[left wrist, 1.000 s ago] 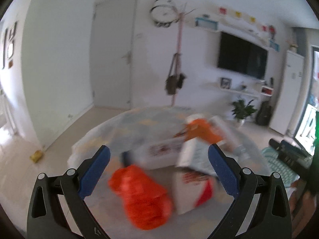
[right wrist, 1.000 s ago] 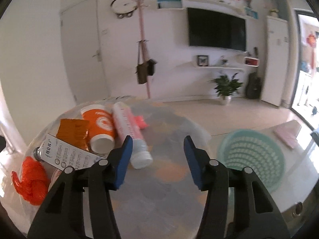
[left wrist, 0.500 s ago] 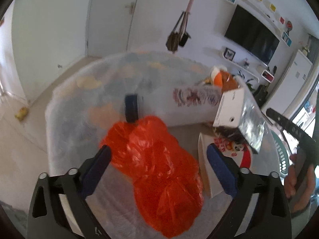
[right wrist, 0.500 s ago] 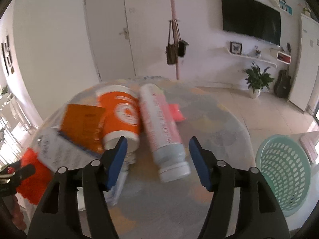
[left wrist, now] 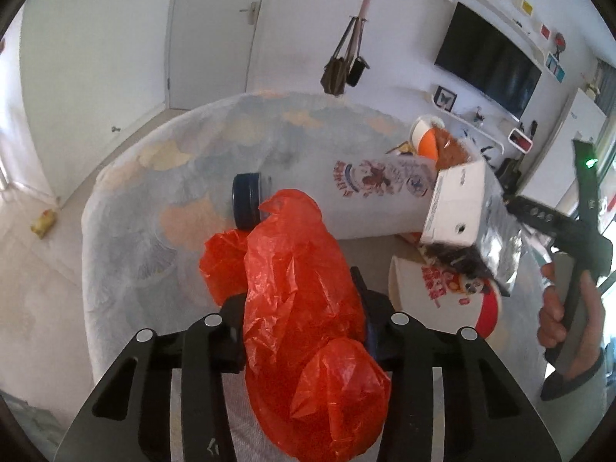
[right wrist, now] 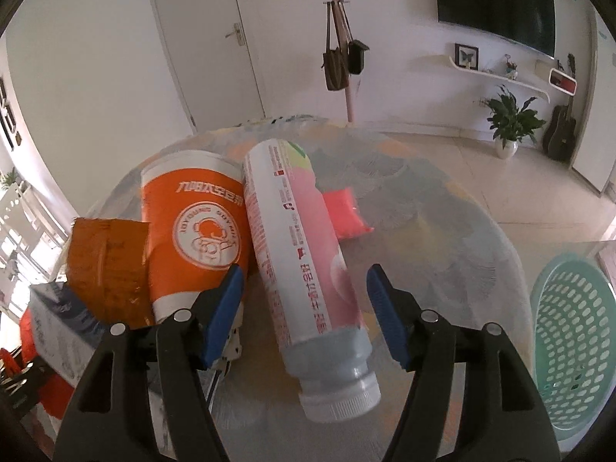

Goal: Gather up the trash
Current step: 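Grasp the red plastic bag with left tool while right tool grasps pink bottle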

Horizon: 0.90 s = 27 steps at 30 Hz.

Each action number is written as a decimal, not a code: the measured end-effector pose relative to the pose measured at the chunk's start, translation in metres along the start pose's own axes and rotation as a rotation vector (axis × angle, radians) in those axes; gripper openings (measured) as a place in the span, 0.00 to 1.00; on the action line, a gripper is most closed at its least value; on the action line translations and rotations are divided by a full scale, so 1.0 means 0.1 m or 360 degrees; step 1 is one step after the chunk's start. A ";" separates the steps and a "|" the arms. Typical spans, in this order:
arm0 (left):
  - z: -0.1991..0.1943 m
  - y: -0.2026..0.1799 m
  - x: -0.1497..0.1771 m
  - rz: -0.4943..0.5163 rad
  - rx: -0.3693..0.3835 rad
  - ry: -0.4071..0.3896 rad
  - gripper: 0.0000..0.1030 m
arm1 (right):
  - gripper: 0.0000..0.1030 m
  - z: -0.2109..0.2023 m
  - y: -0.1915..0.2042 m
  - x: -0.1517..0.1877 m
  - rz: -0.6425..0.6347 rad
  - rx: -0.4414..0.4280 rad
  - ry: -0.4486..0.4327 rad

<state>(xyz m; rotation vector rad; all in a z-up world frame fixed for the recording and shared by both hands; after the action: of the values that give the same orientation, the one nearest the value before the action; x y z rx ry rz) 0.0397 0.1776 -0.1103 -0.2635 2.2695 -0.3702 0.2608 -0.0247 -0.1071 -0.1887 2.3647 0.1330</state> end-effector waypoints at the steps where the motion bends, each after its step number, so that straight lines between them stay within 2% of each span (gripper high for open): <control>1: -0.04 -0.02 -0.02 0.0008 -0.0003 -0.0024 0.39 | 0.56 0.02 0.01 0.00 -0.0005 -0.0003 0.0010; 2: -0.08 -0.04 -0.04 0.0019 -0.0007 -0.0046 0.39 | 0.47 0.02 0.02 0.00 -0.0009 -0.0009 0.0008; 7: -0.32 -0.23 -0.20 0.0115 -0.0030 -0.0178 0.38 | 0.46 -0.06 -0.01 0.02 0.0000 -0.0054 -0.0037; 12: -0.51 -0.64 -0.41 0.0228 0.0027 -0.0289 0.38 | 0.45 -0.41 -0.17 -0.02 0.0086 -0.0107 -0.0167; 18: -0.49 -1.31 -0.61 0.0384 0.0193 -0.0336 0.37 | 0.44 -0.90 -0.58 -0.06 0.0217 -0.0127 -0.0305; 22: -0.31 -1.96 -0.65 0.0532 0.0345 -0.0312 0.37 | 0.44 -1.23 -1.03 0.00 0.0355 -0.0085 -0.0399; 27: 0.12 -2.75 -0.54 0.0664 0.0592 -0.0187 0.37 | 0.44 -1.51 -1.77 0.27 0.0498 0.0168 -0.0452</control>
<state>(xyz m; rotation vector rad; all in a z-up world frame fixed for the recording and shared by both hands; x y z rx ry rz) 0.1033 -0.0652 0.0143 0.3648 2.0258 -0.5267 0.1697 -0.2244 -0.0245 0.2387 2.0953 0.1720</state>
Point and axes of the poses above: each gripper's, at about its wrist camera, not at the fingertips, and z roughly the way its jaws point, y to its left, x to its underside, the point moved 5 cm from there along z, roughly the way its jaws point, and after that the axes turned 11 degrees about x, right-handed, at the moved point
